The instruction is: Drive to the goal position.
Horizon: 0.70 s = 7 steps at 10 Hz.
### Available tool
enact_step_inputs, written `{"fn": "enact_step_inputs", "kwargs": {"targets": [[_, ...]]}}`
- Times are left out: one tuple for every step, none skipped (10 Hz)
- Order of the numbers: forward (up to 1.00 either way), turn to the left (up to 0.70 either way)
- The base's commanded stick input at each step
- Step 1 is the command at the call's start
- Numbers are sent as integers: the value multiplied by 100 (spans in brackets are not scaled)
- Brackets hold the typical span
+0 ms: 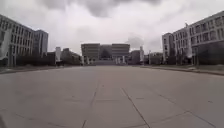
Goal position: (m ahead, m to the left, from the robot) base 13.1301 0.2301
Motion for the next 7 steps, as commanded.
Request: {"fn": "enact_step_inputs", "kwargs": {"targets": [[60, 1], [60, 1], [60, 1], [60, 1], [60, 1], [60, 1], [60, 1]]}}
